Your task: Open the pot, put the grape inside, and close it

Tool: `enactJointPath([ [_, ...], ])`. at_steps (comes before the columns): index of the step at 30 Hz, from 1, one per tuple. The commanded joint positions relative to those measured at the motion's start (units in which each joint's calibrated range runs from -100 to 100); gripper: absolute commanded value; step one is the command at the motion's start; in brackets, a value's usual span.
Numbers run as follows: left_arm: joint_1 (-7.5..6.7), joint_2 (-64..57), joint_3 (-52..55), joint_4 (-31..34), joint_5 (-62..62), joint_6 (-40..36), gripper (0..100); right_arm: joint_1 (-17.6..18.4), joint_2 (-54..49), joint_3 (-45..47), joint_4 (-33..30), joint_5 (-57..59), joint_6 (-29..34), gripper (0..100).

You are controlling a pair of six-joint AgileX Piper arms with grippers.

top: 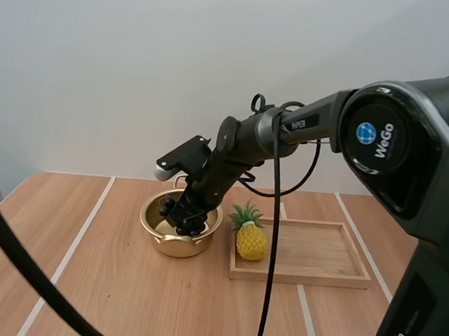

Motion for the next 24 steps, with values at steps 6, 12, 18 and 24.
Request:
enactJointPath([
  [6,-0.19,-0.1,-0.5,0.5,-1.9,0.0,0,0.0,4.7,0.1,-1.2,-1.2,0.3,0],
  [12,-0.19,-0.1,-0.5,0.5,-1.9,0.0,0,0.0,6.1,0.0,-0.3,-3.0,0.3,0],
  [18,-0.19,-0.1,-0.5,0.5,-1.9,0.0,0,0.0,6.0,-0.3,1.1,-3.9,0.3,0],
  [24,-0.19,0.1,-0.5,0.5,-1.9,0.0,0,0.0,6.0,-2.0,2.6,-1.9,0.8,100],
])
